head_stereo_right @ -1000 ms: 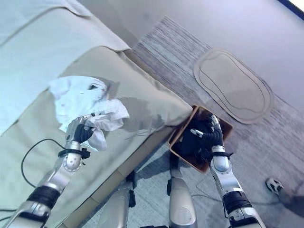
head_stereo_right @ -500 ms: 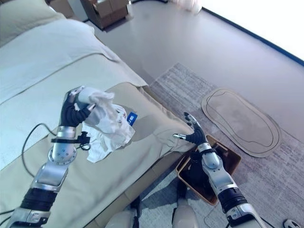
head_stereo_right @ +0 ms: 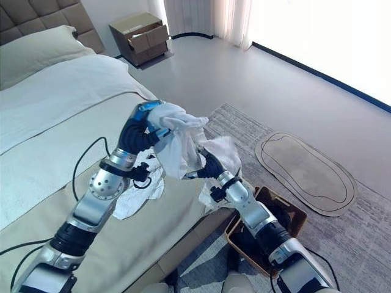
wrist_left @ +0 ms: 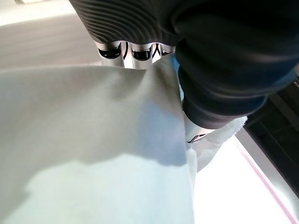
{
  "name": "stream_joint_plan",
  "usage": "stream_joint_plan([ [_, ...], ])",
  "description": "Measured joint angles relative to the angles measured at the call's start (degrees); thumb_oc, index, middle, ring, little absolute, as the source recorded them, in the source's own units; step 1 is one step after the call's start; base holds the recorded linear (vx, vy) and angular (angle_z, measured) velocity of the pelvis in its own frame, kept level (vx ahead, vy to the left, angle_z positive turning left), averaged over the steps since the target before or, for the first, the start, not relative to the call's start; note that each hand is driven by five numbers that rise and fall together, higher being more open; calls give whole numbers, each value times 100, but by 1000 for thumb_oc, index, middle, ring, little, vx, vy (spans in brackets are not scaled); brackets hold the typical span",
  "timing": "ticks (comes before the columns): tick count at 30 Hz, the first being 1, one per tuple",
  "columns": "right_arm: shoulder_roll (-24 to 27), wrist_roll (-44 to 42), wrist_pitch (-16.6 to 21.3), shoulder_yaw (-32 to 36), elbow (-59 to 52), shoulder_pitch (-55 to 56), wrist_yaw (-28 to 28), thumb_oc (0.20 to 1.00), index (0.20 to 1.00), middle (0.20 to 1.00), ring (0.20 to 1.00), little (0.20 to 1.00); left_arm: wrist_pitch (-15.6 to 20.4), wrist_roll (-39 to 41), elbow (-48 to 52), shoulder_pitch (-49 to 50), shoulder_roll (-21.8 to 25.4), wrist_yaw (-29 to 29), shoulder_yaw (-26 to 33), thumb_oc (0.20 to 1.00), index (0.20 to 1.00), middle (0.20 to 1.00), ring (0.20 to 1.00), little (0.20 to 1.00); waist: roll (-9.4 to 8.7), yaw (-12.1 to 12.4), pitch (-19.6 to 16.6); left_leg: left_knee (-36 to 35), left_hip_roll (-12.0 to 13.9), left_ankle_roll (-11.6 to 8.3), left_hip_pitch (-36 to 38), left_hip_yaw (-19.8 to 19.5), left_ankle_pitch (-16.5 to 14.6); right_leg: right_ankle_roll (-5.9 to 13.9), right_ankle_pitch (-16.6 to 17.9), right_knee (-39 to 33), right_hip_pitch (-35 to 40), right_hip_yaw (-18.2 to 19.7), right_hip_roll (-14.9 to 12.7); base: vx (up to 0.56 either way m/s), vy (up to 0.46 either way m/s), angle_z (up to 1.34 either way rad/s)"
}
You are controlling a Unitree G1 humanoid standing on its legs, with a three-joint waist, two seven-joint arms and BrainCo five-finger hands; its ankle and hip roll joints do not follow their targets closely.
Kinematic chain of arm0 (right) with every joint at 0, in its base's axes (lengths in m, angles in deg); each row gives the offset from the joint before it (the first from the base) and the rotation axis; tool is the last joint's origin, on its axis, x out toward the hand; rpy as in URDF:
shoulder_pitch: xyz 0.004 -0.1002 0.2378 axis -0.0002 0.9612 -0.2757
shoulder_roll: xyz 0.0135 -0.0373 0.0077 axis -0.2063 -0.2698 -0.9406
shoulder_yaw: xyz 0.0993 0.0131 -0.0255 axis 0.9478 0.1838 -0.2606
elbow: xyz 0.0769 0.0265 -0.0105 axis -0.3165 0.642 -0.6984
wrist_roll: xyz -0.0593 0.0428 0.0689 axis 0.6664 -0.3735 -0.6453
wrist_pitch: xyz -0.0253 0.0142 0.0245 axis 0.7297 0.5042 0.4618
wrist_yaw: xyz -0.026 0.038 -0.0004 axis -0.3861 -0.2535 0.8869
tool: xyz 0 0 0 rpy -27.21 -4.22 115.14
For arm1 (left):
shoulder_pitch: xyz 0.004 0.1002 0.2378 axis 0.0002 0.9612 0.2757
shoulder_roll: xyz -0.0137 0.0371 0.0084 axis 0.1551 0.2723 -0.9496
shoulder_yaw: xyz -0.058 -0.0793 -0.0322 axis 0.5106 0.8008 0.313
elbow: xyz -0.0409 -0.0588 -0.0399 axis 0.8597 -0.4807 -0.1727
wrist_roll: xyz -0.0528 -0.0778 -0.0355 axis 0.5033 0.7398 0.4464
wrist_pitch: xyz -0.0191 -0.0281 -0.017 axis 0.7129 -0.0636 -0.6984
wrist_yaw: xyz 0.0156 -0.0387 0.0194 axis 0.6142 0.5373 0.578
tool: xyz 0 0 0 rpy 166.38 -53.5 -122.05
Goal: Pick up clothes into the bucket
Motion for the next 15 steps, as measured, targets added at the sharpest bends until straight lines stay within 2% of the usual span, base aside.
stream_joint_plan([
  [6, -123, -404, -77, -147, 1, -66, 209, 1000, 1000, 1000, 1000, 1000, -33, 0, 103, -11, 9, 48, 1, 200, 200, 200, 200, 200, -3, 3, -50, -1, 7, 1, 40, -29, -1, -11, -9, 0, 64, -23, 3, 14, -6, 3],
  [10, -217, -572, -82, -401, 8, -67, 408, 1000, 1000, 1000, 1000, 1000, -39, 0, 104, -78, 7, 49, -14, 200, 200, 200, 200, 200, 0, 2, -219, -9, 20, 2, 34, -49, -2, -27, -20, -1, 65, -60, 13, 17, -3, 1],
  [12, -248, -567, -83, -477, 84, -75, 463, 200, 200, 200, 200, 200, -39, 8, 104, -130, 7, 49, -19, 200, 200, 200, 200, 200, -1, 2, -305, -10, 25, 1, 32, -65, -1, -30, -23, -1, 71, -66, 15, 41, -5, 4],
  [15, -304, -261, -145, -503, 465, -80, 389, 200, 200, 200, 200, 200, -38, 76, 181, -261, 7, 51, -61, 200, 200, 200, 200, 200, -1, 7, -353, -9, 24, 2, 33, -77, -1, -31, -24, -1, 78, -70, 14, 0, 0, 0],
])
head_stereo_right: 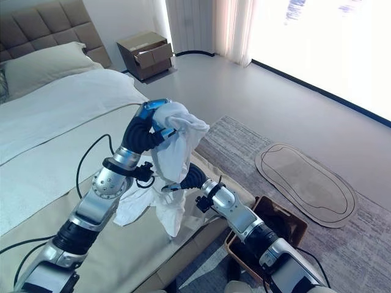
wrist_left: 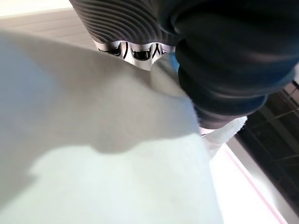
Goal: Pick up clothes into the bucket
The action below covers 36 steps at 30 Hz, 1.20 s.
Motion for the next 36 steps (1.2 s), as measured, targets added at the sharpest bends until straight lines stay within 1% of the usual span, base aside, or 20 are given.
stream_joint_plan([
  [1, 5, 175, -58, 1, 82, 0, -52, 200, 200, 200, 200, 200, 3, 113, 47, -20, 0, -2, 1, 200, 200, 200, 200, 200, 0, 0, 0, 1, -1, 1, 0, -7, 0, 1, 0, 0, 2, -1, 0, 0, 0, 0],
  [4, 5, 328, -79, 29, 204, 15, -196, 200, 200, 200, 200, 200, 2, 148, 51, -65, -7, -3, -11, 200, 200, 200, 200, 200, 1, -13, -1, 1, 1, 17, -1, -9, -11, 16, -12, 0, -2, 0, 0, 0, 0, 0],
  [14, 147, 307, -83, 544, 166, 413, -456, 200, 200, 200, 200, 200, 0, 151, 57, -65, -117, -20, -11, 200, 200, 200, 200, 200, 5, -31, -3, -3, 4, 12, 4, -7, -7, 0, -5, -1, -1, 2, 5, 0, 0, 0],
  [18, 152, 297, -66, 862, 132, 601, -515, 200, 200, 200, 200, 200, 0, 160, 57, -62, -123, -29, -10, 200, 200, 200, 200, 200, 5, -26, -3, -6, 7, 13, 12, -4, -7, 0, -8, -4, 7, 2, 4, 0, 0, 0],
  [24, 240, -242, -34, 1396, -158, 1320, -549, 200, 200, 200, 200, 200, 8, 208, 56, 250, -133, -29, 28, 200, 200, 200, 200, 200, 14, -56, -3, -35, 11, 27, 95, 26, -23, 36, -62, -17, 61, 15, 9, 0, 0, 0],
  [26, 283, -486, -13, 1641, -327, 1593, -549, 200, 200, 200, 200, 200, 19, 288, 45, 491, -211, -37, 106, 200, 200, 200, 200, 200, 17, -74, -2, -36, 11, 27, 91, 41, -24, 35, -64, -19, 51, 22, 11, -7, -3, -2],
  [27, 286, -792, 31, 1912, -489, 1816, -563, 200, 200, 200, 200, 200, 32, 363, 12, 790, -329, -78, 234, 200, 200, 200, 200, 200, 25, -83, -2, -37, 12, 25, 92, 67, -26, 27, -69, -27, 45, 39, 9, -9, -4, -7],
  [28, 314, -944, 63, 1995, -526, 1857, -573, 200, 200, 200, 200, 200, 44, 364, -11, 933, -344, -99, 300, 200, 200, 200, 200, 200, 23, -145, -1, -37, 13, 22, 90, 85, -28, 29, -68, -26, 30, 61, 16, -12, -2, -11],
  [29, 356, -1091, 84, 2210, -770, 1993, -575, 200, 200, 200, 200, 200, 94, 365, -110, 1145, -391, -128, 408, 592, 592, 592, 592, 592, 33, -146, -6, -39, 14, 18, 89, 101, -32, 30, -68, -28, 13, 89, 15, -6, -3, -11],
  [30, 369, -1168, 123, 2286, -846, 2030, -583, 200, 200, 200, 200, 200, 99, 368, -157, 1240, -413, -146, 470, 1000, 1000, 1000, 1000, 1000, 33, -157, -6, -39, 15, 17, 87, 106, -32, 20, -74, -27, 4, 100, 19, -6, -3, -11],
  [32, 408, -1386, 261, 2584, -1167, 2185, -629, 200, 200, 200, 200, 200, 158, 383, -547, 1423, -551, -205, 527, 1000, 1000, 1000, 1000, 1000, 44, -169, -13, -39, 27, 11, 96, 126, -38, 13, -78, -30, -7, 138, 34, -1, -2, -7],
  [36, 411, -1529, 464, 2859, -1391, 2226, -743, 200, 200, 200, 200, 200, 131, 415, -879, 1760, -578, -118, 489, 1000, 1000, 1000, 1000, 1000, 43, -184, -13, -40, 53, 9, 90, 129, -40, 4, -84, -28, -25, 153, 71, 0, -1, -3],
])
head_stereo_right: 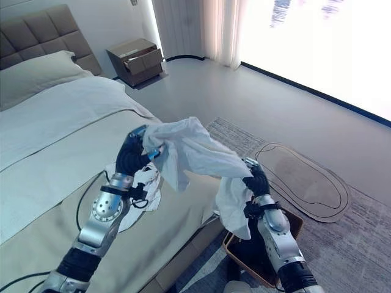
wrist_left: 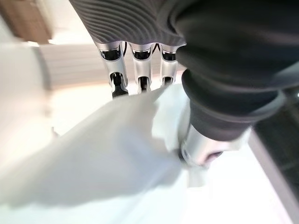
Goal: Pick up clothes into the bucket
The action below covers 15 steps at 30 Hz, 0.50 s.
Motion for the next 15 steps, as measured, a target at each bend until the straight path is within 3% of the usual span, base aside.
stream_joint_plan([
  [13, -62, -339, 175, 607, -286, 102, -169, 200, 200, 200, 200, 200, -144, -332, -1699, 593, 119, 748, -488, 1000, 1000, 1000, 1000, 1000, 8, -11, -13, -4, -13, -29, -9, 150, -22, 4, 0, -1, -92, 149, -1, 2, 4, -5],
  [15, -61, -388, 227, 703, -286, 190, -219, 200, 200, 200, 200, 200, -133, -341, -2040, 738, 56, 742, -469, 1000, 1000, 1000, 1000, 1000, -1, -135, -9, -3, -16, -33, -9, 150, -25, 5, 1, -1, -92, 152, 0, -1, 2, -3],
])
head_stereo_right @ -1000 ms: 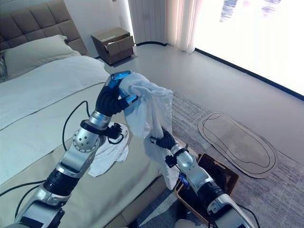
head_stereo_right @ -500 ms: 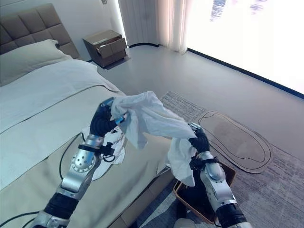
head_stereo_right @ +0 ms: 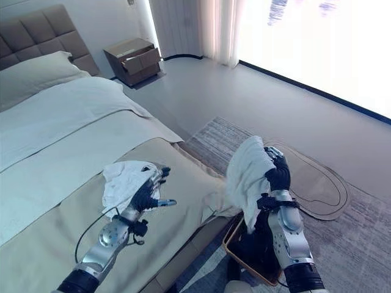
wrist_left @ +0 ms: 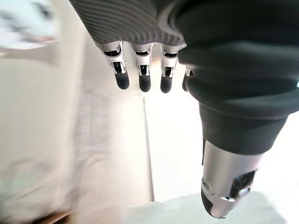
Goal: Pick up clothes into the bucket
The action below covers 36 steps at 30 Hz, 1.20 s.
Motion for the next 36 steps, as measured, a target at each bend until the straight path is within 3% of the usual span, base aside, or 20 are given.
stream_joint_plan([
  [4, -1, -7, 52, 413, 0, 134, -175, 200, 200, 200, 200, 200, -89, -57, -621, 251, -228, -121, 173, 1000, 1000, 1000, 1000, 1000, -14, -36, 7, 1, -1, 1, 7, 34, 0, 7, -6, 0, -14, 27, 5, -4, 4, -4],
  [12, 21, 407, 311, 1396, 398, 605, -893, 200, 200, 200, 200, 200, 52, 39, -783, 974, -548, -666, 1472, 1000, 1000, 1000, 1000, 1000, -98, -13, 14, 2, -1, 21, -1, 143, -40, 26, -17, -1, -76, 120, 10, 5, -7, -5],
  [20, -14, 558, 315, 1552, 1342, 735, -1522, 200, 200, 200, 200, 200, 271, 145, -665, 1176, -544, -1310, 1740, 1000, 1000, 1000, 1000, 1000, -141, 16, 60, 37, -68, 50, -275, 164, -30, 60, 4, 3, -392, 164, -49, -46, 1, -3],
  [25, 247, 728, 307, 1582, 1815, 182, -1836, 200, 200, 200, 200, 200, 532, 502, 87, 1119, -521, -1381, 1724, 1000, 1000, 1000, 1000, 1000, -131, 12, 693, 480, -189, 100, -838, 322, -71, 145, 63, 86, -865, 302, -206, -155, 13, -15],
  [28, 326, 779, 278, 1565, 2016, -389, -2060, 200, 200, 200, 200, 200, 654, 700, 593, 1047, -474, -1419, 1721, 1000, 1000, 1000, 1000, 1000, -35, 32, 1211, 596, -283, 108, -1180, 441, -65, 239, 192, 139, -1250, 350, -312, -146, 21, -18],
  [31, 530, 779, 258, 1553, 2106, -882, -2265, 200, 200, 200, 200, 200, 761, 938, 1195, 946, -475, -1465, 1711, 1000, 1000, 1000, 1000, 1000, 169, 7, 1776, 801, -322, 104, -1608, 439, -69, 256, 213, 200, -1596, 325, -373, -105, -7, -2],
  [36, 763, 777, 255, 1370, 2400, -1419, -2532, 200, 200, 200, 200, 200, 857, 1026, 1457, 826, -400, -1559, 1593, 1000, 1000, 1000, 1000, 1000, 262, 61, 2152, 1391, -275, 182, -2253, 385, -242, 111, 235, 811, -2260, 344, -377, -85, -15, 3],
])
